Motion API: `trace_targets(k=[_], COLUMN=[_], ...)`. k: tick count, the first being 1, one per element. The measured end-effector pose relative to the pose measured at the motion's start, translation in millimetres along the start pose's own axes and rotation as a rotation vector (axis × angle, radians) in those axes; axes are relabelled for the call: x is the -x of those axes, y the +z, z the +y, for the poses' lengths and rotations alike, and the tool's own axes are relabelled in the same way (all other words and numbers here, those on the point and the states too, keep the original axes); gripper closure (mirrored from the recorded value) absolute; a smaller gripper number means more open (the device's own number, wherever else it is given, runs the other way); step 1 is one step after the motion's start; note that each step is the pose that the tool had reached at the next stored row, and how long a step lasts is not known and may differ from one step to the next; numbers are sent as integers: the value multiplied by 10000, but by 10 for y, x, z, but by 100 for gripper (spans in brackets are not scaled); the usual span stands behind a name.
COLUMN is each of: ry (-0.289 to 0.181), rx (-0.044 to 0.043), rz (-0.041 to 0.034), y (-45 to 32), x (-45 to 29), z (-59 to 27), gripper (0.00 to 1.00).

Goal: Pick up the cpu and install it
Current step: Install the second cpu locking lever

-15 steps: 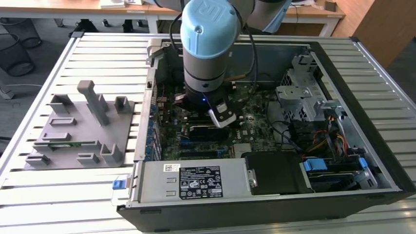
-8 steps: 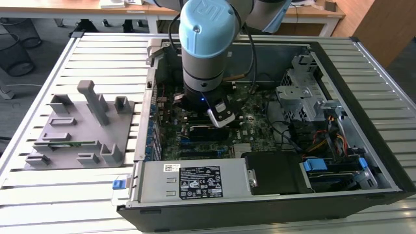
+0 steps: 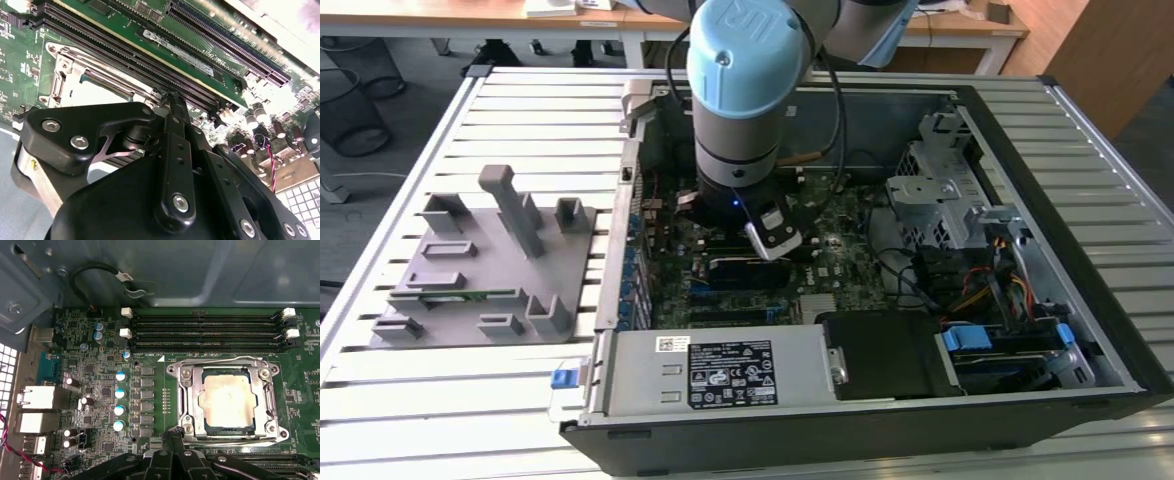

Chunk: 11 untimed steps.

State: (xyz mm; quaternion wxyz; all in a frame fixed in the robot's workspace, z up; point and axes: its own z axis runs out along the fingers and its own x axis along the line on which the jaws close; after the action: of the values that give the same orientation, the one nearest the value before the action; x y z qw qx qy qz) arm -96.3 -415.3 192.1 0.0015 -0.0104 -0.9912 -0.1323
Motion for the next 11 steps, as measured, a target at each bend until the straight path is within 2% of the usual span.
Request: trace_targets(k=[11], ry=[0], rx=[-1], rz=[1], y=[9], x=[-11], z=[33], gripper=[89])
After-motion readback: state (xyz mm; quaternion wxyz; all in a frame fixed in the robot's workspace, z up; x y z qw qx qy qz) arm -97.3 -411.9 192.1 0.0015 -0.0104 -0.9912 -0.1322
